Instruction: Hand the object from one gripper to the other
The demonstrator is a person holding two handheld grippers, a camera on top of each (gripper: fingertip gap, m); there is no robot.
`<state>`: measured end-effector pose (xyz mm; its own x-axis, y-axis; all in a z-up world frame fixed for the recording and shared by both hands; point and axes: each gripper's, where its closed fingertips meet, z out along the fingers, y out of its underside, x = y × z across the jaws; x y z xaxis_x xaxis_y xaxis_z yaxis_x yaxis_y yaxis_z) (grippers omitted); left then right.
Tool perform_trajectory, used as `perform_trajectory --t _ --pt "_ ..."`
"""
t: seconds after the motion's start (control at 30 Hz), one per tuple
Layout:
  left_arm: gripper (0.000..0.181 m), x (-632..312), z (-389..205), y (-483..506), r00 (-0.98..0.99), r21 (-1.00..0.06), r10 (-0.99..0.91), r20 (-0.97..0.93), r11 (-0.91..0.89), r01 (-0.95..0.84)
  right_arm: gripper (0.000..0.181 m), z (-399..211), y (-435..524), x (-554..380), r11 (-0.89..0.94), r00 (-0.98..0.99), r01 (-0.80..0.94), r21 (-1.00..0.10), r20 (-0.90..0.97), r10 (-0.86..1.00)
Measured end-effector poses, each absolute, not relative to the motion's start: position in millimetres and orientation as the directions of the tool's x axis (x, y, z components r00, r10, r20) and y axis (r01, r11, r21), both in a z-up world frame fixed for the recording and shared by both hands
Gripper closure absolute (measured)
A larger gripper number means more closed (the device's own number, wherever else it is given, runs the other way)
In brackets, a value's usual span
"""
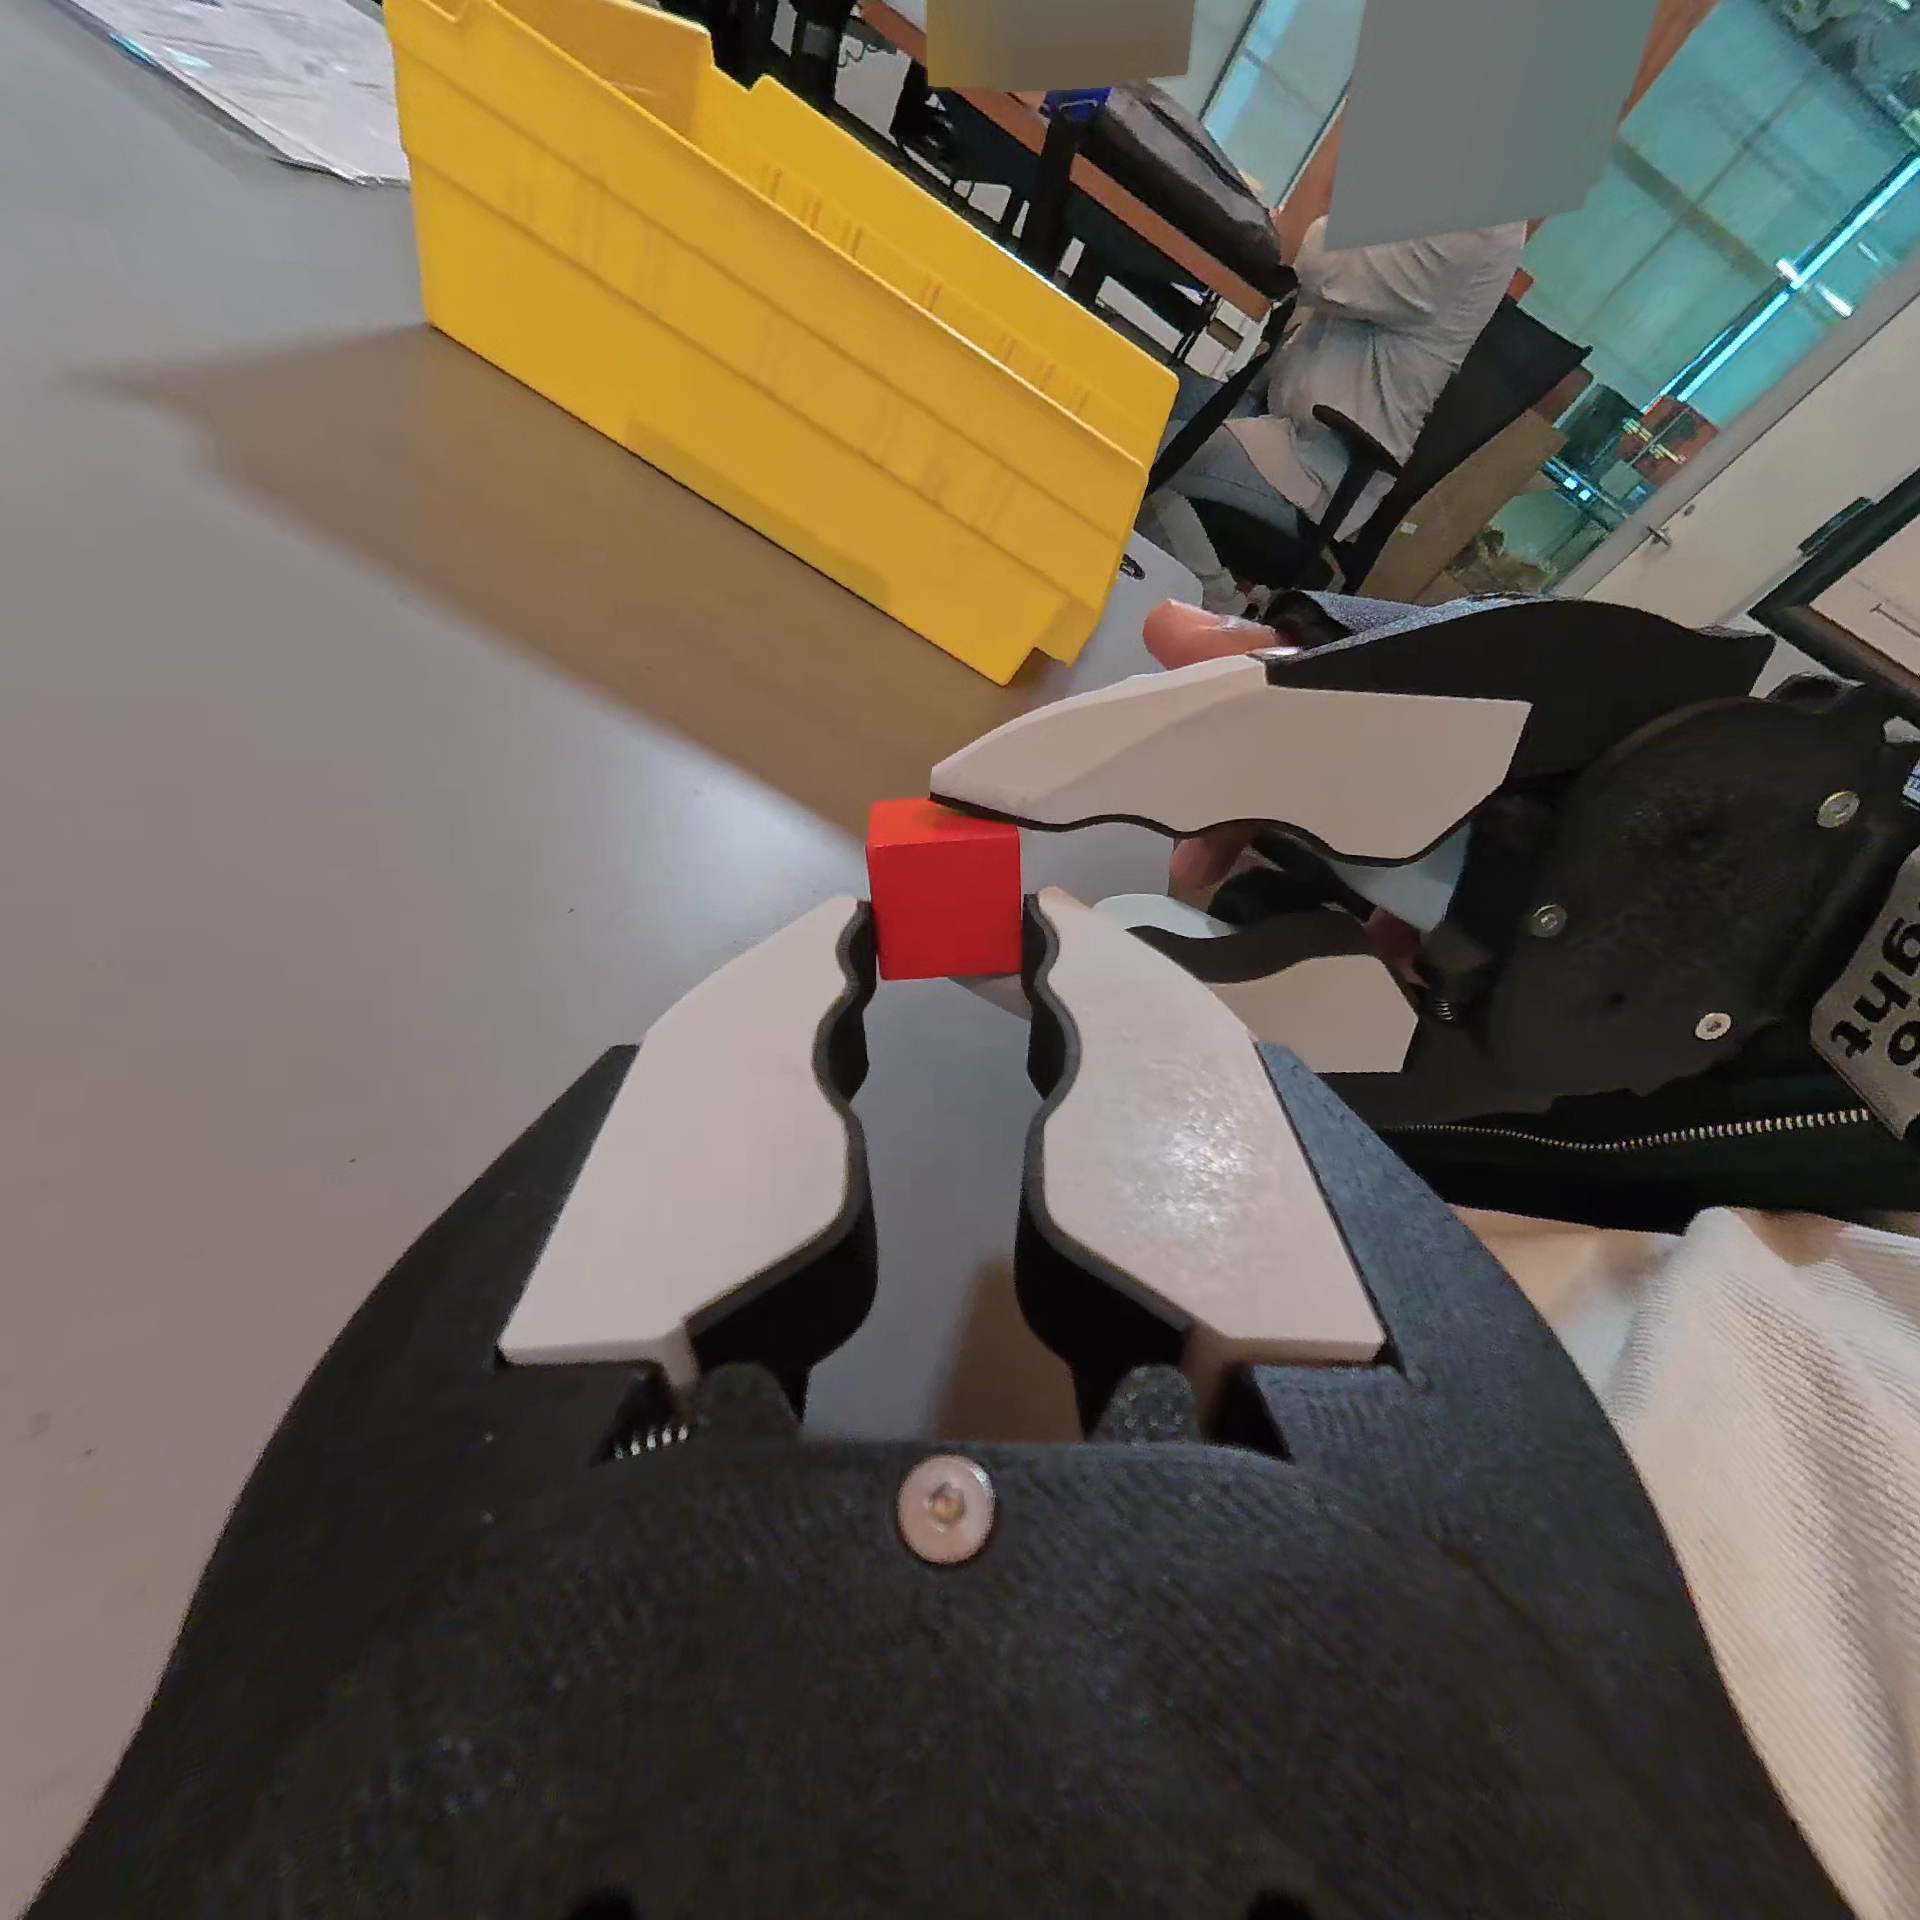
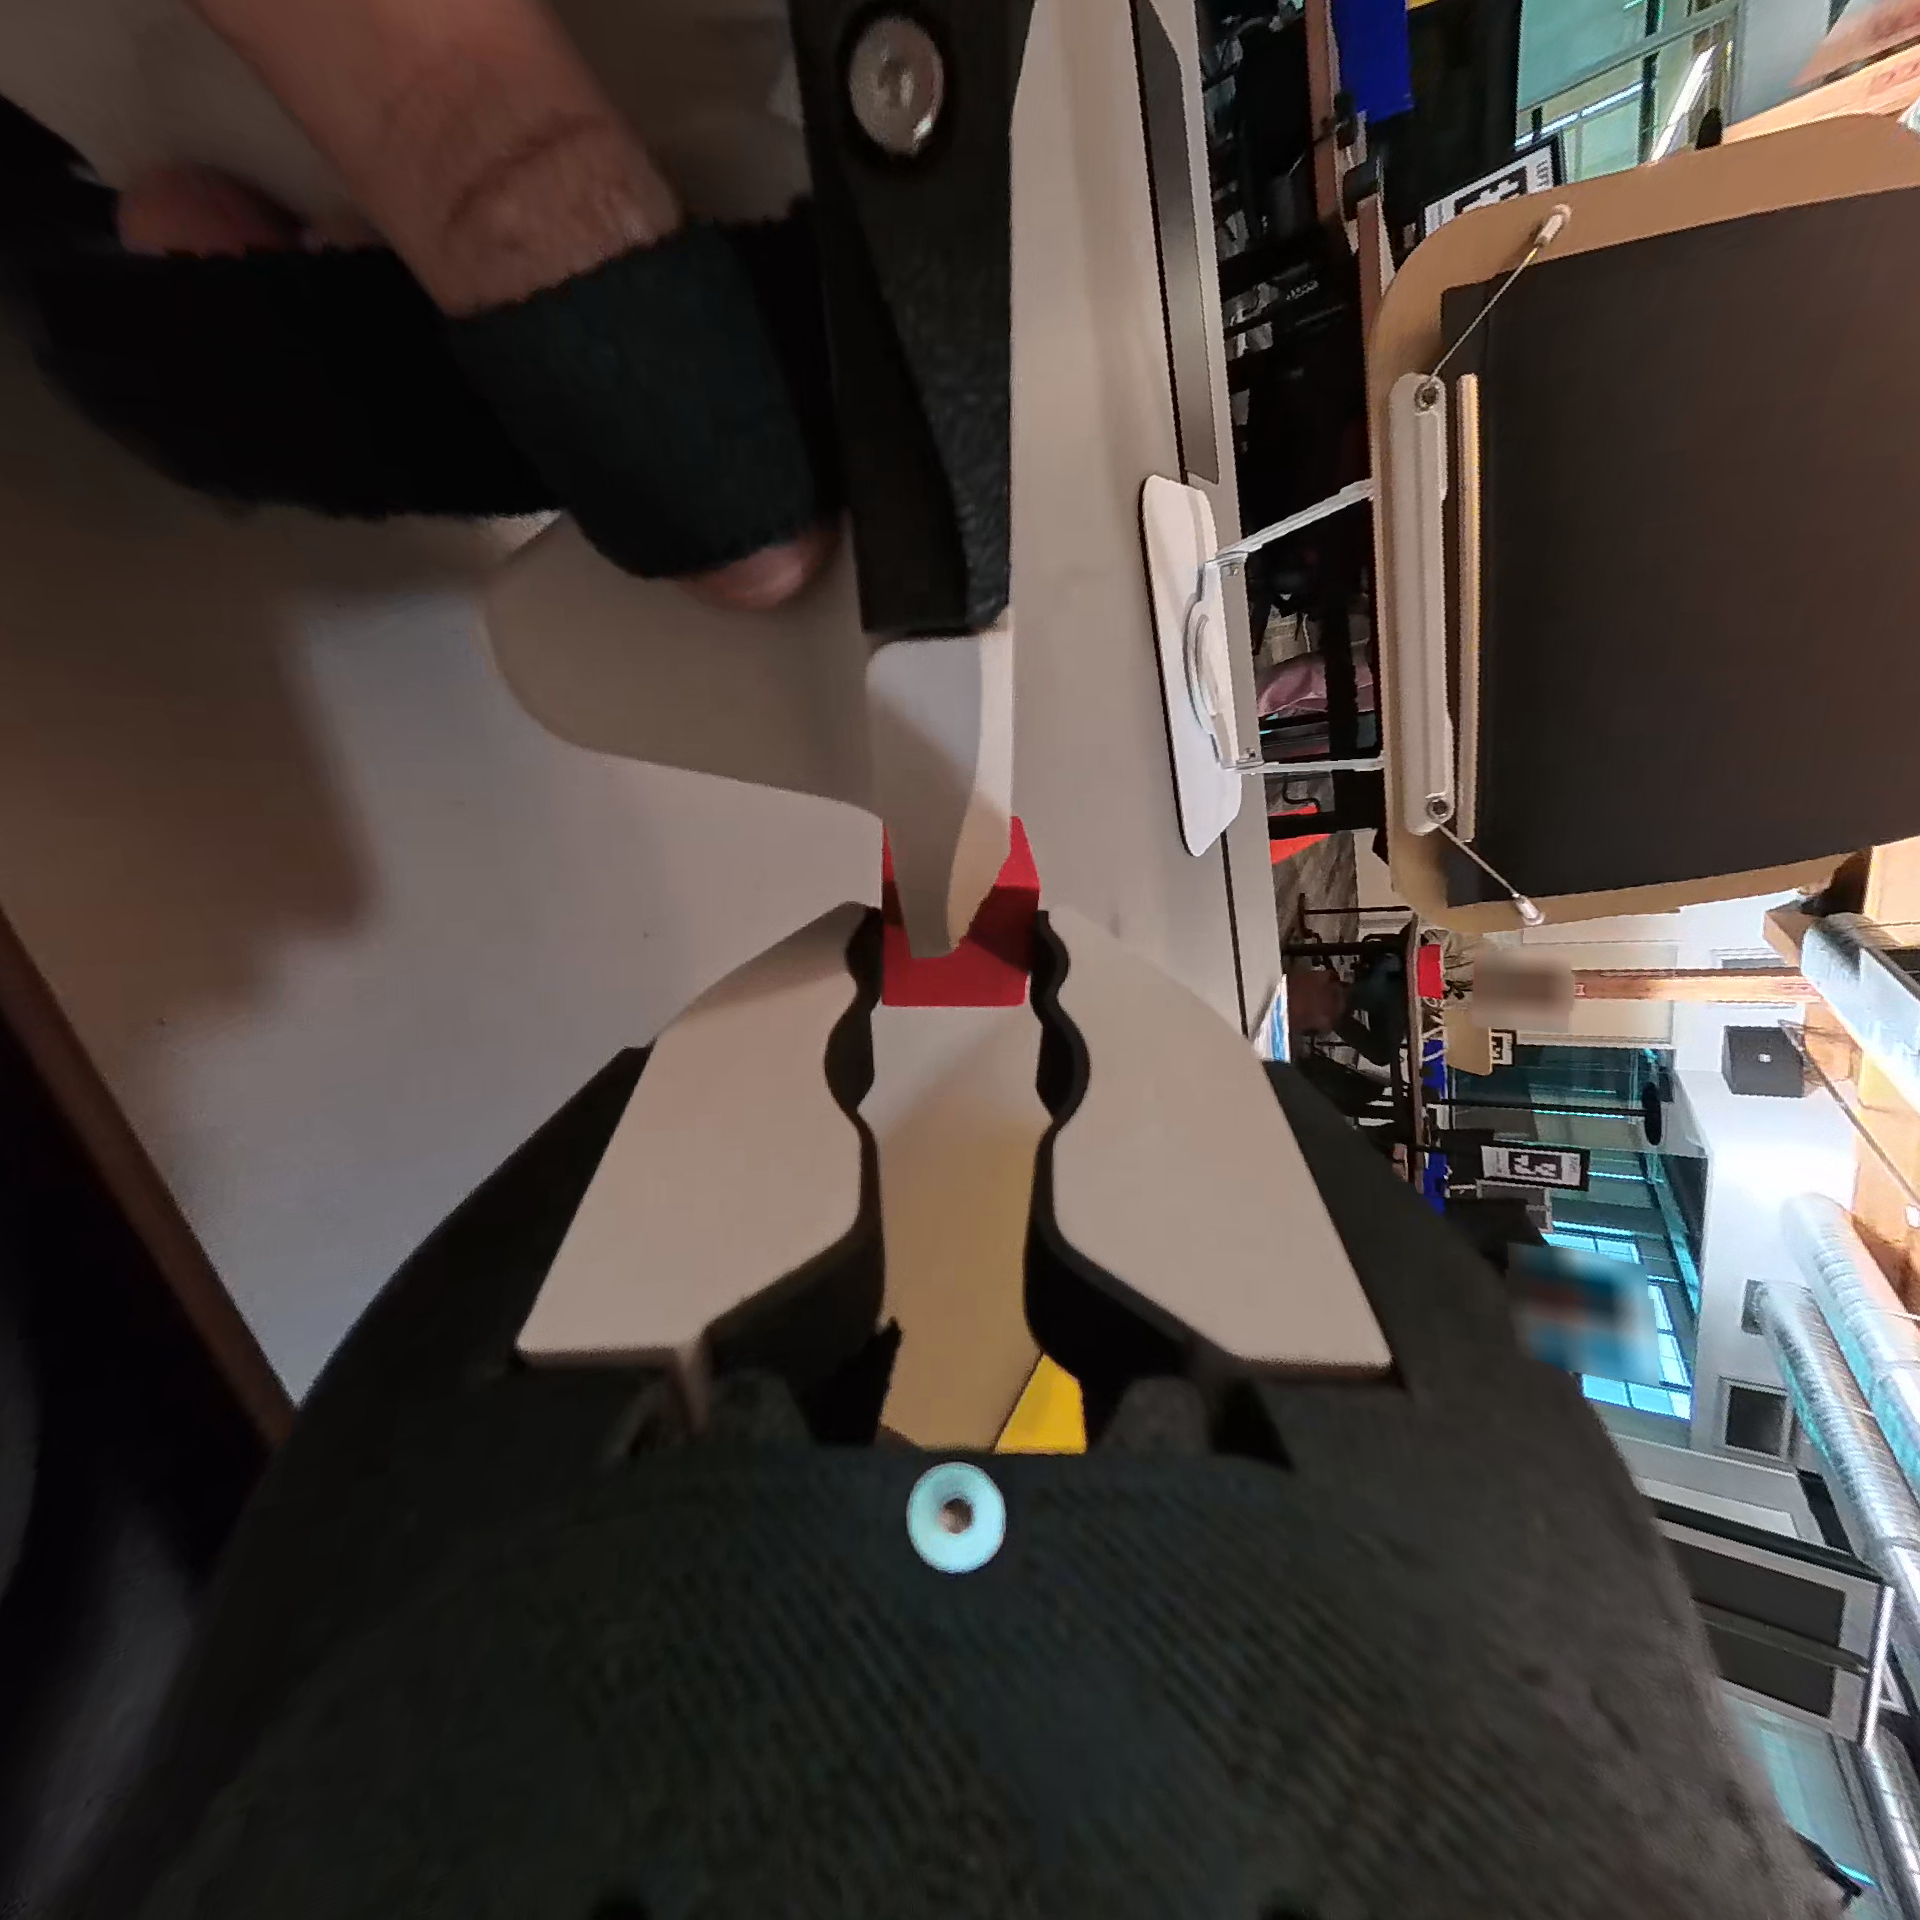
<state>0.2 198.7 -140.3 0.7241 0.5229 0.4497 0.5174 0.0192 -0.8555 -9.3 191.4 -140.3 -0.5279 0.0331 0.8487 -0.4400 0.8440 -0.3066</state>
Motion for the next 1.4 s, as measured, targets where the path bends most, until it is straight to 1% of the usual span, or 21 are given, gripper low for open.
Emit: perform_trajectory --t 0.13,0.2,0.23,0.27,0.3,0.37,0.4,0.47,0.53,0.6,0.63,0.7,0.8,0.97,1.1,1.4 --pt "0.156 0.0 -138.1 198.0 0.724 -0.856 0.518 0.455 0.031 0.516 0.111 -135.0 190.6 -11.0 0.835 -0.51 -0.452 -0.314 0.859 0.047" --pt "0.156 -2.1 -137.1 194.9 0.722 -0.861 0.528 0.448 0.037 0.507 0.094 -126.8 192.4 -18.3 0.832 -0.48 -0.449 -0.326 0.874 0.083" --pt "0.156 -3.4 -135.5 192.5 0.72 -0.862 0.53 0.449 0.046 0.504 0.073 -123.1 193.9 -22.9 0.826 -0.486 -0.438 -0.355 0.867 0.115" --pt "0.156 -5.1 -133.1 189.7 0.717 -0.864 0.529 0.454 0.064 0.5 0.055 -119.7 195.0 -27.8 0.809 -0.51 -0.424 -0.408 0.845 0.159" --pt "0.156 -6.1 -129.5 187.2 0.719 -0.865 0.518 0.463 0.087 0.494 0.044 -117.8 196.2 -32.3 0.782 -0.553 -0.403 -0.476 0.807 0.206" --pt "0.156 -9.1 -123.3 180.4 0.712 -0.859 0.504 0.49 0.141 0.491 0.035 -114.0 196.3 -37.5 0.676 -0.669 -0.364 -0.641 0.685 0.289" --pt "0.156 -9.5 -118.7 177.9 0.715 -0.856 0.484 0.505 0.173 0.487 0.036 -110.7 194.8 -36.3 0.594 -0.735 -0.344 -0.727 0.602 0.311" --pt "0.156 -9.3 -108.6 174.6 0.724 -0.84 0.427 0.542 0.242 0.486 0.049 -103.8 194.3 -32.7 0.43 -0.858 -0.237 -0.871 0.395 0.328" --pt "0.156 -7.7 -100.1 173.3 0.733 -0.818 0.364 0.574 0.299 0.492 0.064 -95.9 193.9 -29.0 0.278 -0.938 -0.069 -0.958 0.157 0.308" --pt "0.157 -5.4 -94.2 173.6 0.742 -0.799 0.31 0.594 0.335 0.499 0.08 -87.7 194.3 -23.7 0.147 -0.969 0.076 -0.986 -0.039 0.243" --pt "0.157 -4.1 -92.0 174.2 0.748 -0.793 0.288 0.598 0.346 0.502 0.088 -84.9 194.9 -21.5 0.097 -0.971 0.135 -0.986 -0.112 0.21" --pt "0.157 -0.6 -87.2 176.3 0.762 -0.787 0.248 0.598 0.361 0.5 0.111 -79.1 193.4 -12.8 0.011 -0.97 0.219 -0.976 -0.217 0.112" --pt "0.157 7.0 -80.4 181.8 0.788 -0.788 0.188 0.586 0.362 0.499 0.126 -74.2 189.4 -1.8 -0.046 -0.939 0.343 -0.938 -0.343 0.0" --pt "0.157 19.3 -75.8 193.1 0.825 -0.813 0.142 0.547 0.324 0.484 0.14 -70.4 186.8 8.7 -0.067 -0.876 0.478 -0.876 -0.47 -0.109" --pt "0.157 24.7 -75.1 198.9 0.847 -0.84 0.148 0.511 0.293 0.456 0.154 -68.6 186.7 16.5 -0.046 -0.847 0.517 -0.855 -0.502 -0.176" --pt "0.155 26.7 -73.8 200.3 0.864 -0.867 0.175 0.472 0.27 0.419 0.154 -66.8 189.6 13.0 -0.051 -0.847 0.518 -0.854 -0.505 -0.165"
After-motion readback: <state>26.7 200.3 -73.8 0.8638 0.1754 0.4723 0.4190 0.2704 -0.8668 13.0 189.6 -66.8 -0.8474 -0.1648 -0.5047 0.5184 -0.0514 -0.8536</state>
